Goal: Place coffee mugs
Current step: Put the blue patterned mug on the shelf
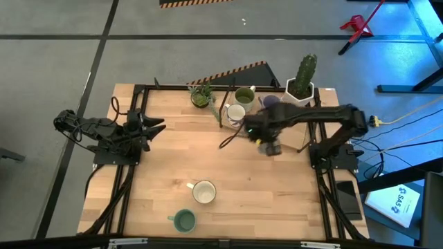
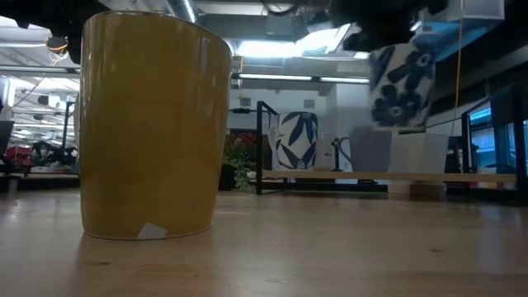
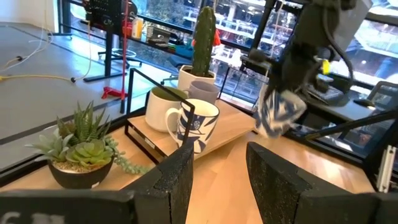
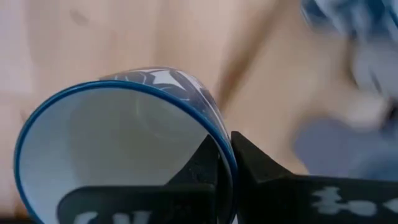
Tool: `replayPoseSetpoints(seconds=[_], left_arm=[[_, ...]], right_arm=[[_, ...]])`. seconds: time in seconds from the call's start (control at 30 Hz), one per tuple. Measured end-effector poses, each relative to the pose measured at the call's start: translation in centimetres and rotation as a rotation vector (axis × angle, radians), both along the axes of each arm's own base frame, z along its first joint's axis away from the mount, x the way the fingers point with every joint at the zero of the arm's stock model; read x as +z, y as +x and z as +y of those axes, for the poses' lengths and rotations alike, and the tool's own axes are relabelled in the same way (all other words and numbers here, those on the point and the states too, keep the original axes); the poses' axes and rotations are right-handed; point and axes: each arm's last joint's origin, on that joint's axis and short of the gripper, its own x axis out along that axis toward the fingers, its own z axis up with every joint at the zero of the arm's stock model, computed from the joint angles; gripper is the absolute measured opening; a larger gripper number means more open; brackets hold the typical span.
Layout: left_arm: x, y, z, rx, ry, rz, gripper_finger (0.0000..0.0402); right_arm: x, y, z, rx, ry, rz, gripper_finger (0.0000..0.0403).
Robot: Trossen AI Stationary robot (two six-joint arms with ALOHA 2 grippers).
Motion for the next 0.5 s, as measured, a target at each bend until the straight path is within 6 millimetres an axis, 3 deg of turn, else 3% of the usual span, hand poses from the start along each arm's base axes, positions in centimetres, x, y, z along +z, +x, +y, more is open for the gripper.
replayPoseSetpoints(seconds=[0.13, 0.23, 0.5], left_arm=[[0.0, 0.0, 0.0, 0.009, 0.0, -0.001, 0.0142], [0.0, 0.0, 0.0, 0.009, 0.0, -0.001, 0.0142], [0.0, 0.0, 0.1, 0.041, 0.003, -0.001, 0.0142]], right_arm=[[2.0, -3.2, -2.1, -0.081, -0.039, 0.037, 0.0001], [1.8, -5.1, -3.3, -0.179, -0.035, 0.02, 0.0001], [-2.3, -9.7, -5.9, -0.531, -0.01, 0.132, 0.0001]])
